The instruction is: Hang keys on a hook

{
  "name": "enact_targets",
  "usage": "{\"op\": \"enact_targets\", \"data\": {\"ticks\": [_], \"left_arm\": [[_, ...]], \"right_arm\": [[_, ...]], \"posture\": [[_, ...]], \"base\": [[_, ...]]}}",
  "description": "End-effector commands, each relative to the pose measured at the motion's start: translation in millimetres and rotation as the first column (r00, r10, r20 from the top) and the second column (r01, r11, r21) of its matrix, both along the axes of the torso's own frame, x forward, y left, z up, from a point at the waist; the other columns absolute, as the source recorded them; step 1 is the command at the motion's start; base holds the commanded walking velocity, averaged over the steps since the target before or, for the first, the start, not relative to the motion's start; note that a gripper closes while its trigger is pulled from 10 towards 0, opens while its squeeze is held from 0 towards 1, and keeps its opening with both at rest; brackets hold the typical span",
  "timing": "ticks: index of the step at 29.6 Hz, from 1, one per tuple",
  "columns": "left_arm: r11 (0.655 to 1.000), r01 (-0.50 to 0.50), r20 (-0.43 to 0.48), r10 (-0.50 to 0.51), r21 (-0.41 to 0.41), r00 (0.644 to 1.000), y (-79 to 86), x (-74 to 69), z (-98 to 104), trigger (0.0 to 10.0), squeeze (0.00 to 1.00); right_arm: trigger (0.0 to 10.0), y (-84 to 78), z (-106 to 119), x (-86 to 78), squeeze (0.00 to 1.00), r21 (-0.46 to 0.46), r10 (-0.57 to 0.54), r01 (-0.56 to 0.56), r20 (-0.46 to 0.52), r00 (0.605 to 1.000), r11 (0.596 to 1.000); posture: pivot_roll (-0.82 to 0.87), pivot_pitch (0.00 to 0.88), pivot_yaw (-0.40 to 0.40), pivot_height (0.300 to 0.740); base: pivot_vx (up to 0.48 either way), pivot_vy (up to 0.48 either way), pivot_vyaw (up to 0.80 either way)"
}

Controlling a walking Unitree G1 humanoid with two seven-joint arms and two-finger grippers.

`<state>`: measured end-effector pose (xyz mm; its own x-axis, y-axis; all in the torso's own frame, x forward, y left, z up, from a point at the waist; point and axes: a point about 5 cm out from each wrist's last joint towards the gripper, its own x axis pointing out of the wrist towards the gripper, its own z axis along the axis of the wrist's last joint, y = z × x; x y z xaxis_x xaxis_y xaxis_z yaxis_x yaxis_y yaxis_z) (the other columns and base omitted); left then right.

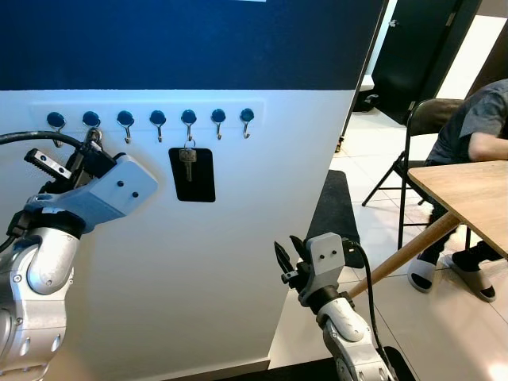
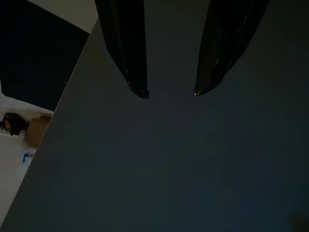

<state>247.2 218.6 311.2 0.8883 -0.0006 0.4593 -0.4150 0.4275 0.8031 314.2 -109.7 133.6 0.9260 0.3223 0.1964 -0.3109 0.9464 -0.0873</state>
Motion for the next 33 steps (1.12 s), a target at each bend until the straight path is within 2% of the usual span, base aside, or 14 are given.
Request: {"op": "enact_targets", "data": {"ticks": [1,2,3,6,12,16,19,25,28,30,33], "left_arm": [[0.998,-0.062,0.041,0.061,0.027,0.997,9.7,-5.1,5,10.0,0.00],[0.995,-0.094,0.055,0.092,0.019,0.994,16.5,-9.6,6,10.0,0.00],[0.995,-0.094,0.055,0.092,0.019,0.994,16.5,-9.6,6,10.0,0.00],[0.985,-0.169,0.085,0.166,0.035,0.983,32.6,-25.3,7,10.0,0.00],[0.972,-0.223,0.058,0.219,0.069,0.974,45.0,-34.1,2,10.0,0.00],[0.974,-0.217,0.060,0.213,0.068,0.975,44.4,-30.0,1,10.0,0.00],[0.987,-0.147,0.095,0.141,0.059,0.985,31.8,-18.8,9,10.0,0.00],[0.991,-0.103,0.053,0.099,0.085,0.994,26.4,-12.6,5,10.0,0.00],[0.991,-0.102,0.038,0.099,0.091,0.994,26.6,-7.6,3,10.0,0.00],[0.989,-0.109,0.026,0.107,0.095,0.994,28.2,-2.8,3,10.0,0.00],[0.989,-0.116,0.021,0.114,0.096,0.993,29.4,-0.8,3,10.0,0.00]], "right_arm": [[10.0,-4.4,-5,-1.3,0.00,0.003,-0.016,0.016,-0.024,1.000,1.000],[10.0,-5.4,-6,-1.6,0.00,0.002,-0.018,0.018,-0.024,1.000,1.000],[10.0,-5.4,-6,-1.6,0.00,0.002,-0.018,0.018,-0.024,1.000,1.000],[10.0,-8.1,-6,-1.9,0.00,-0.004,-0.022,0.022,-0.026,0.999,1.000],[10.0,-10.4,-7,0.7,0.00,-0.014,-0.020,0.020,-0.029,0.999,1.000],[10.0,-9.5,-6,3.1,0.00,-0.015,-0.018,0.017,-0.030,0.999,1.000],[10.0,-7.1,-4,5.0,0.00,-0.014,-0.014,0.013,-0.022,1.000,1.000],[10.0,-8.5,-4,3.3,0.00,-0.016,-0.014,0.013,-0.016,1.000,1.000],[10.0,-3.2,3,0.4,0.00,-0.020,0.024,-0.024,0.025,0.999,1.000],[10.0,5.3,20,-1.4,0.00,-0.027,0.065,-0.062,0.102,0.993,0.998],[10.0,11.3,31,-2.4,0.00,-0.023,0.099,-0.097,0.140,0.985,0.995]], "posture": [[0.21,0.100,-0.034,0.740],[0.21,0.103,-0.034,0.740],[0.21,0.103,-0.034,0.740],[0.21,0.104,-0.038,0.740],[0.23,0.102,-0.051,0.740],[0.23,0.098,-0.055,0.740],[0.22,0.092,-0.050,0.740],[0.21,0.089,-0.040,0.740],[0.21,0.091,-0.035,0.740],[0.21,0.092,-0.032,0.740],[0.21,0.093,-0.031,0.740]], "base": [[0.000,0.000,0.00],[0.000,0.000,0.00],[0.000,0.000,0.00],[0.000,0.000,0.00],[0.000,0.000,0.00],[0.000,0.000,0.00],[0.000,0.000,0.00],[0.000,0.000,0.00],[0.000,0.000,0.00],[0.000,0.000,0.00],[0.000,0.000,0.00]]}}
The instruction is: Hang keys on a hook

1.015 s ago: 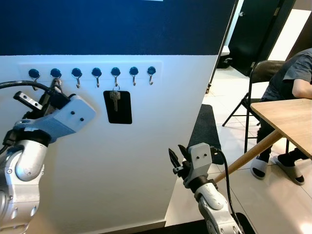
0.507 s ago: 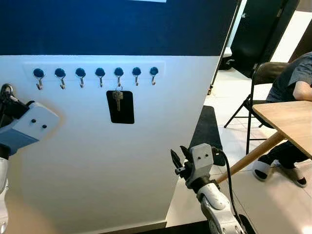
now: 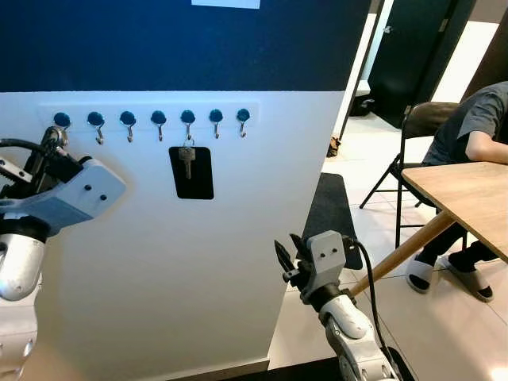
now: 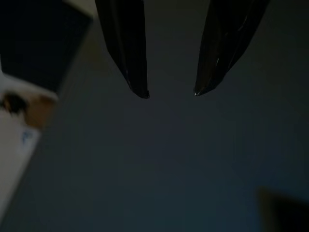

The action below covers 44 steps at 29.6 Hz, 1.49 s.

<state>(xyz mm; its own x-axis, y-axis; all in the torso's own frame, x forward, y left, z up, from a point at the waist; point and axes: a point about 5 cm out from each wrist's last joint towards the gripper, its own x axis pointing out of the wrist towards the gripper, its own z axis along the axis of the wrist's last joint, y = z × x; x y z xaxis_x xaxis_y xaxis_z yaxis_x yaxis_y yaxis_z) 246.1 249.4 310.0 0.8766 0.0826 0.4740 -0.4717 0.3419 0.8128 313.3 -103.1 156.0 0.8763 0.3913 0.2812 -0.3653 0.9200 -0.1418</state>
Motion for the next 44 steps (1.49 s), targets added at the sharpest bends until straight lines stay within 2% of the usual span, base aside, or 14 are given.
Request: {"op": "enact_targets", "data": {"ticks": [1,2,3,5,11,13,20,23,28,34,41,44], "left_arm": [[0.998,-0.009,-0.003,0.009,0.055,1.000,0.3,1.9,5,10.0,0.00],[0.998,-0.015,-0.002,0.015,0.056,1.000,1.5,3.2,6,10.0,0.00],[0.998,-0.015,-0.002,0.015,0.056,1.000,1.5,3.2,6,10.0,0.00],[0.998,-0.016,0.004,0.016,0.059,1.000,1.9,5.0,8,10.0,0.00],[0.998,0.003,0.008,-0.003,0.060,1.000,-2.0,7.5,10,10.0,0.00],[0.997,0.011,0.003,-0.012,0.070,1.000,-3.1,8.3,11,10.0,0.00],[0.994,0.036,-0.030,-0.033,0.102,0.999,-4.2,14.3,9,10.0,0.00],[0.993,0.041,-0.034,-0.038,0.108,0.999,-4.3,15.8,10,10.0,0.00],[0.990,0.052,-0.097,-0.040,0.128,0.994,-2.9,18.5,0,10.0,0.00],[0.991,0.004,-0.135,0.014,0.133,0.991,10.2,12.1,-12,10.0,0.00],[0.990,-0.024,-0.147,0.045,0.137,0.988,17.7,8.5,-16,10.0,0.00],[0.991,-0.038,-0.125,0.054,0.131,0.991,19.0,6.0,-13,10.0,0.00]], "right_arm": [[10.0,14.1,20,-3.6,0.00,0.014,0.095,-0.097,0.070,0.993,0.995],[10.0,24.1,30,-6.5,0.00,0.021,0.168,-0.170,0.090,0.982,0.985],[10.0,24.1,30,-6.5,0.00,0.021,0.168,-0.170,0.090,0.982,0.985],[10.0,37.5,41,-11.3,0.00,0.023,0.265,-0.270,0.112,0.958,0.963],[10.0,52.3,51,-17.4,0.00,0.046,0.385,-0.392,0.111,0.916,0.919],[10.0,56.2,53,-17.8,0.00,0.102,0.409,-0.417,0.093,0.908,0.903],[10.0,62.6,57,-20.8,0.00,0.200,0.446,-0.449,0.065,0.893,0.871],[10.0,64.3,58,-22.4,0.00,0.212,0.457,-0.458,0.060,0.888,0.863],[10.0,65.3,59,-25.2,0.00,0.239,0.469,-0.466,0.050,0.882,0.852],[10.0,61.9,58,-26.7,0.00,0.253,0.462,-0.454,0.033,0.886,0.854],[10.0,60.9,57,-26.7,0.00,0.252,0.462,-0.452,0.023,0.887,0.856],[10.0,61.1,56,-26.6,0.00,0.251,0.465,-0.454,0.018,0.885,0.855]], "posture": [[0.21,0.094,-0.028,0.740],[0.21,0.095,-0.028,0.740],[0.21,0.095,-0.028,0.740],[0.21,0.095,-0.029,0.740],[0.21,0.097,-0.028,0.740],[0.22,0.100,-0.028,0.740],[0.22,0.106,-0.024,0.740],[0.22,0.107,-0.022,0.740],[0.22,0.111,-0.015,0.740],[0.21,0.115,-0.011,0.740],[0.22,0.114,-0.018,0.740],[0.23,0.115,-0.019,0.740]], "base": [[0.000,0.000,0.00],[0.000,0.000,0.00],[0.000,0.000,0.00],[0.000,0.000,0.00],[0.000,0.000,0.00],[0.000,0.000,0.00],[0.000,0.000,0.00],[0.000,0.000,0.00],[0.000,0.000,0.00],[0.000,0.000,0.00],[0.000,0.000,0.00],[0.000,0.000,0.00]]}}
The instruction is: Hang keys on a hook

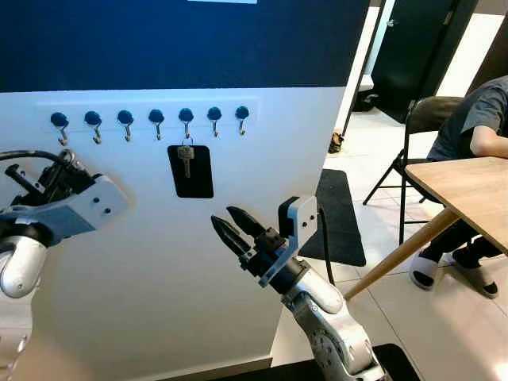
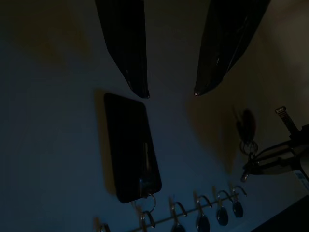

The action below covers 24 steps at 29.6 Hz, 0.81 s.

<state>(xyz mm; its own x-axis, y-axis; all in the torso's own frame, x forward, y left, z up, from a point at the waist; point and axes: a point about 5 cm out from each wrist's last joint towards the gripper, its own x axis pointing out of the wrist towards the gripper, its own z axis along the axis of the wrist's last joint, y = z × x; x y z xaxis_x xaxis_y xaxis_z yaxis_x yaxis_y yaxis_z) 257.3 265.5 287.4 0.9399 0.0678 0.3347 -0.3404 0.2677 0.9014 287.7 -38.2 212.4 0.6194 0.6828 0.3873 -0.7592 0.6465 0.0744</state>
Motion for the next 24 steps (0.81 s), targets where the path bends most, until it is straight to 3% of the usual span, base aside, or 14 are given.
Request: {"op": "enact_targets", "data": {"ticks": [1,9,16,24], "left_arm": [[0.998,-0.024,0.032,0.022,0.053,0.999,2.9,-5.2,10,10.0,0.00],[0.992,-0.120,0.129,0.114,0.042,0.985,19.6,-14.9,22,10.0,0.00],[0.996,-0.069,0.152,0.060,0.054,0.987,10.2,-9.1,32,10.0,0.00],[0.998,-0.021,0.119,0.014,0.057,0.993,1.2,1.4,25,10.0,0.00]], "right_arm": [[10.0,-3.8,0,-1.1,0.00,0.008,-0.005,0.005,-0.010,1.000,1.000],[10.0,-4.8,-2,-1.1,0.00,0.002,-0.008,0.008,-0.023,1.000,1.000],[10.0,-4.4,-2,0.3,0.00,-0.001,-0.009,0.009,-0.022,1.000,1.000],[10.0,-4.3,-2,0.1,0.00,-0.002,-0.013,0.013,-0.025,1.000,1.000]], "posture": [[0.23,0.115,-0.019,0.740],[0.23,0.116,-0.021,0.740],[0.23,0.112,-0.022,0.740],[0.22,0.106,-0.015,0.740]], "base": [[0.000,0.000,0.00],[0.000,0.000,0.00],[0.000,0.000,0.00],[0.000,0.000,0.00]]}}
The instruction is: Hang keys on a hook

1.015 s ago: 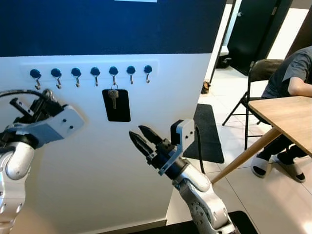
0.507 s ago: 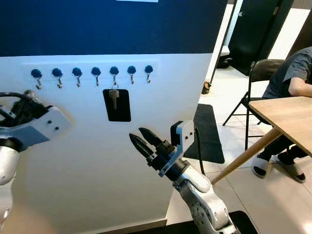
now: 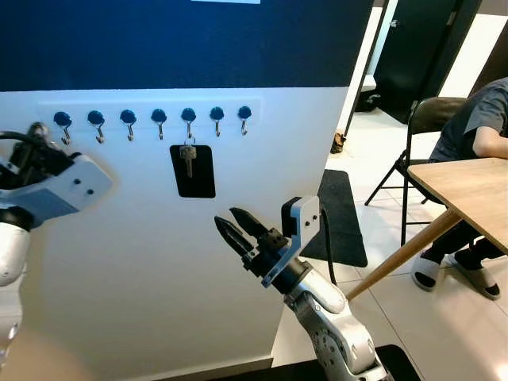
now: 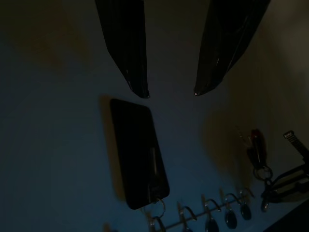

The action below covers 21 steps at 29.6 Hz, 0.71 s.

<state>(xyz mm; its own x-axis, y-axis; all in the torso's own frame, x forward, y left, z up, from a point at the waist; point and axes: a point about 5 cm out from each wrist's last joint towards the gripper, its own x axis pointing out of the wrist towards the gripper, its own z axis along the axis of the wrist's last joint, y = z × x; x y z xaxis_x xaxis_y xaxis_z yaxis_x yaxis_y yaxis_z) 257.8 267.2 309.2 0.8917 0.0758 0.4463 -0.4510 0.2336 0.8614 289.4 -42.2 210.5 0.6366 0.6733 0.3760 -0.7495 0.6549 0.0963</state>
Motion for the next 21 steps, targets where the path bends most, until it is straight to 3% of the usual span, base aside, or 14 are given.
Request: {"op": "enact_targets", "data": {"ticks": [1,21], "left_arm": [[1.000,0.001,-0.004,-0.001,0.029,1.000,-0.2,1.5,2,10.0,0.00],[1.000,0.017,-0.048,-0.016,0.017,0.999,-4.0,4.6,-13,10.0,0.00]], "right_arm": [[10.0,-0.5,0,-1.6,0.00,-0.008,-0.001,0.001,-0.001,1.000,1.000],[10.0,-1.4,0,-1.7,0.00,-0.009,-0.005,0.005,0.002,1.000,1.000]], "posture": [[0.22,0.106,-0.015,0.740],[0.21,0.098,-0.019,0.740]], "base": [[0.000,0.000,0.00],[0.000,0.000,0.00]]}}
